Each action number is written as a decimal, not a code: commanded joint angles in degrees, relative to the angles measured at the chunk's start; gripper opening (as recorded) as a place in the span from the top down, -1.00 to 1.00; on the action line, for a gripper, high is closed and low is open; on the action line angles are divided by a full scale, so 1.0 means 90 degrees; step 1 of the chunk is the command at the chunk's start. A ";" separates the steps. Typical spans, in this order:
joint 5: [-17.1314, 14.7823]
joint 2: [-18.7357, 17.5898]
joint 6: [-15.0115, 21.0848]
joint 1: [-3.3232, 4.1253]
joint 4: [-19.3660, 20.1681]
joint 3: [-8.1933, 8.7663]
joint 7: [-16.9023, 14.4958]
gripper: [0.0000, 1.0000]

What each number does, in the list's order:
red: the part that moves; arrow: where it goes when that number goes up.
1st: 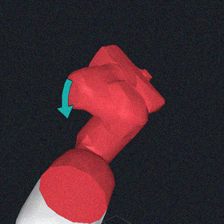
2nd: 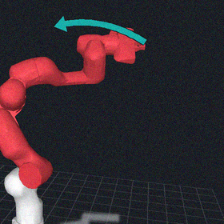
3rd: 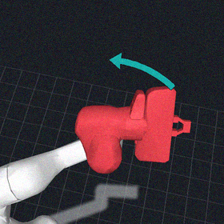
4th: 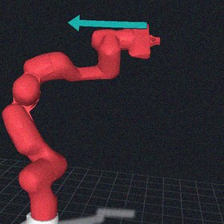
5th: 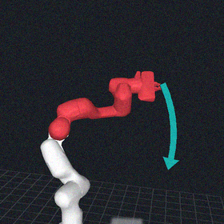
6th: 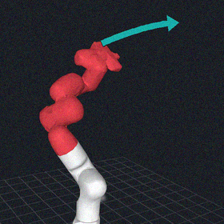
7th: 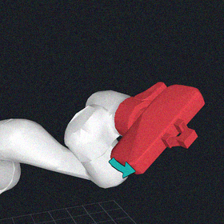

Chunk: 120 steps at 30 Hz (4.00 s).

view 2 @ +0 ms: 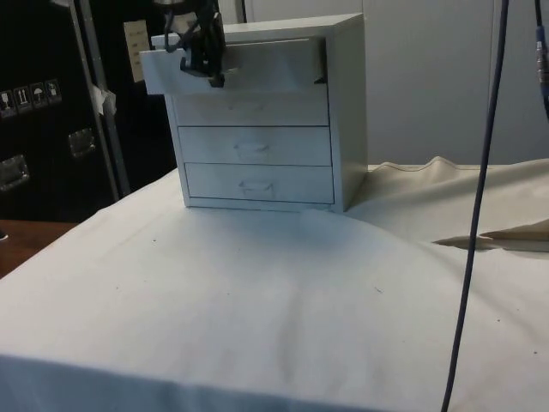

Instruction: Open the drawer, then close it.

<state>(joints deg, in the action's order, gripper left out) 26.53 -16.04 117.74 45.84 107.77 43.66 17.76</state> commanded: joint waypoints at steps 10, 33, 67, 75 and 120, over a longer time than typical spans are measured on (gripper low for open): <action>0.0057 -0.0178 -0.0306 0.0057 -0.0242 -0.0274 0.0299 1.00; 0.0095 -0.0484 -0.0821 0.0102 -0.0707 -0.0809 0.0802 1.00; 0.0388 -0.0656 -0.1261 0.0146 -0.0961 -0.1159 0.1197 1.00; 0.0388 -0.0656 -0.1254 0.0146 -0.0968 -0.1197 0.1216 0.38; 0.0000 -0.1426 -0.0828 0.0095 -0.0974 -0.1585 0.1706 -1.00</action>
<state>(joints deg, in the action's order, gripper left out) 27.27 -28.48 109.72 47.04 99.12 29.74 33.29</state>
